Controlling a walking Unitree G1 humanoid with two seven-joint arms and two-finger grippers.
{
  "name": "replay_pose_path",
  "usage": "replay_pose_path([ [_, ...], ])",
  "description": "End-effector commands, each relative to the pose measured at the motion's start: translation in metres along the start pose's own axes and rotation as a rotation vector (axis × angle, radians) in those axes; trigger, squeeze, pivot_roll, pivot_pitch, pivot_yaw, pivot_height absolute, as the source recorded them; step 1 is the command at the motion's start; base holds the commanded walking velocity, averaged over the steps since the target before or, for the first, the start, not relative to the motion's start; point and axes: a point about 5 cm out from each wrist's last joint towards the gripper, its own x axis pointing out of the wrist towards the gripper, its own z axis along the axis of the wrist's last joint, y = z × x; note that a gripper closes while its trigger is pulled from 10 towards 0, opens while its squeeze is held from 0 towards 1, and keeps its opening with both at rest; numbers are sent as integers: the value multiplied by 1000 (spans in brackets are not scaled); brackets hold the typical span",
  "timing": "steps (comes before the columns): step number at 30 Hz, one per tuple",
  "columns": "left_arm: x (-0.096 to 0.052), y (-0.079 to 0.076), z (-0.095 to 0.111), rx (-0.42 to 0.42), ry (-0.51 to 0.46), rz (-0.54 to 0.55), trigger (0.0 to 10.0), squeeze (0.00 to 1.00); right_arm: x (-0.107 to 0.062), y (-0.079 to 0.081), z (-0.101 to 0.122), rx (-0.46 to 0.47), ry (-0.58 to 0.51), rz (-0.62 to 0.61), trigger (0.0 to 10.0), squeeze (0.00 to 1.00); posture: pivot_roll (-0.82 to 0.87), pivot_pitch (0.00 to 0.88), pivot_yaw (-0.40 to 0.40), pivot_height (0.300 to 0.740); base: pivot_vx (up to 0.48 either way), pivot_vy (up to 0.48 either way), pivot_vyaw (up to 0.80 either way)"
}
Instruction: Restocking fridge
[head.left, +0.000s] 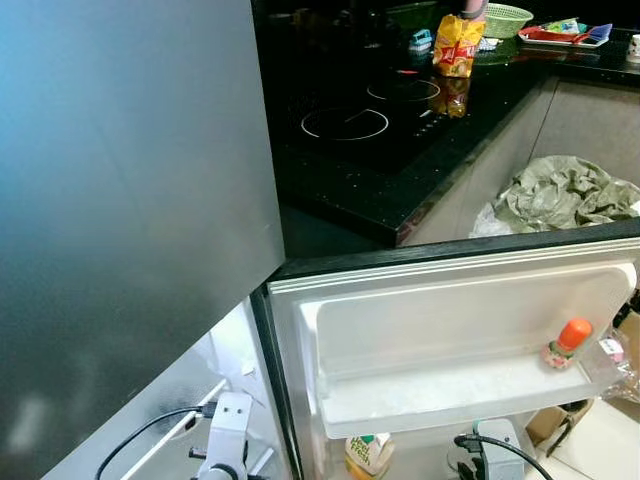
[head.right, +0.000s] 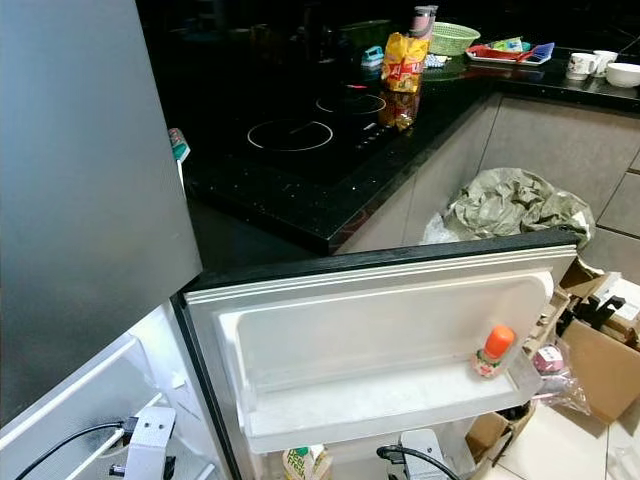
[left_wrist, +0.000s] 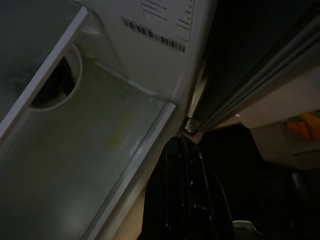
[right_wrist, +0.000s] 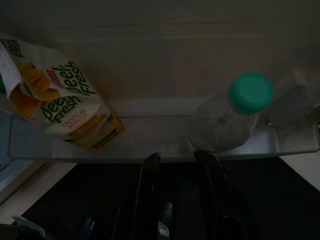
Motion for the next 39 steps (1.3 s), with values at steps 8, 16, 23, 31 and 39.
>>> replay_pose_path([
  [8, 0, 0, 1, 4, -11, -13, 10000, 0, -2, 3, -9, 11, 26, 0, 10000, 0, -48, 28, 15, 726, 0, -396, 0],
  [16, 0, -2, 3, 16, -16, -22, 10000, 0, -2, 3, -10, 14, 27, 1, 10000, 0, -53, 29, 15, 726, 0, -431, 0],
  [23, 1, -4, 3, 9, -18, -23, 10000, 0, -1, 2, -8, 5, 30, 8, 10000, 0, -55, 31, 9, 726, 0, -431, 0],
  [31, 0, -4, 2, 2, -18, -22, 10000, 0, -1, 6, -11, -5, 47, 21, 10000, 0, -56, 33, 7, 726, 0, -428, 0],
  [39, 0, -3, 1, -8, -17, -18, 10000, 0, -3, 8, -16, -2, 65, 34, 10000, 0, -59, 34, 5, 726, 0, -424, 0],
])
